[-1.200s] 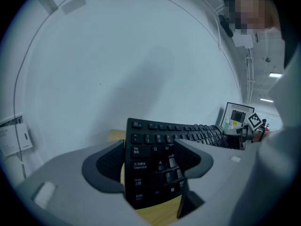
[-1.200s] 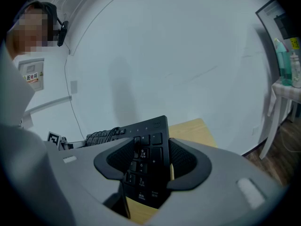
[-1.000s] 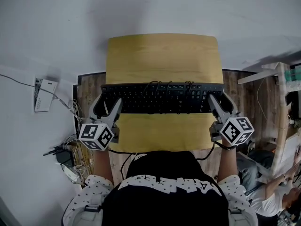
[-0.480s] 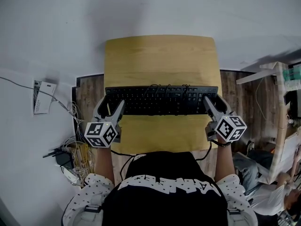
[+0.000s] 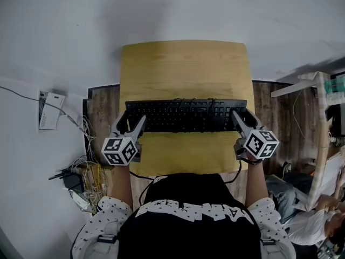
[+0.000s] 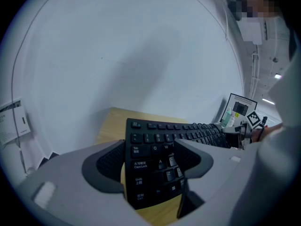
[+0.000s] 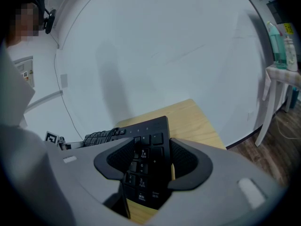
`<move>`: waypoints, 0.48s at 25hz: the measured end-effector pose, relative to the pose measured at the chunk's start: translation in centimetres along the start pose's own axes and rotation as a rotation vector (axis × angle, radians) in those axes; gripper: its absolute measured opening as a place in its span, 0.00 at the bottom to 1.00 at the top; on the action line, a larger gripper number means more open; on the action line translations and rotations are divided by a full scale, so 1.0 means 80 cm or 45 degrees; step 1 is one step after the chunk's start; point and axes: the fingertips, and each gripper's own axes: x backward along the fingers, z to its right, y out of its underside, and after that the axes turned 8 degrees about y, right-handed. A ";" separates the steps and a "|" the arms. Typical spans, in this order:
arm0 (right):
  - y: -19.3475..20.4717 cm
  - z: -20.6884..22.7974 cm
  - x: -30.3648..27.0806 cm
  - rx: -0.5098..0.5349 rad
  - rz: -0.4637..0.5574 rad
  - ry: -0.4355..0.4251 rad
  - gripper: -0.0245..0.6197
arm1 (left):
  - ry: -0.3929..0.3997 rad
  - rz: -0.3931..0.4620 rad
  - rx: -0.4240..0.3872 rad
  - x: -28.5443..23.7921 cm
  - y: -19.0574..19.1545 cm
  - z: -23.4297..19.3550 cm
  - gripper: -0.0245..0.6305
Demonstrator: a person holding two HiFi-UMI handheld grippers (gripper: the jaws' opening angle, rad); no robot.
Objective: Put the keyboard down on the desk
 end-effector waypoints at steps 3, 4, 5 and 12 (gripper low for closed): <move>0.006 0.004 -0.005 0.001 -0.019 0.009 0.42 | 0.000 -0.026 0.007 -0.004 0.010 -0.002 0.51; 0.008 0.005 -0.006 0.001 -0.027 0.013 0.42 | -0.002 -0.034 0.013 -0.005 0.013 -0.003 0.51; 0.009 0.006 -0.008 0.001 -0.034 0.016 0.42 | -0.005 -0.040 0.020 -0.006 0.016 -0.004 0.51; 0.025 0.013 -0.021 -0.012 -0.079 0.033 0.42 | -0.018 -0.082 0.043 -0.013 0.032 -0.011 0.51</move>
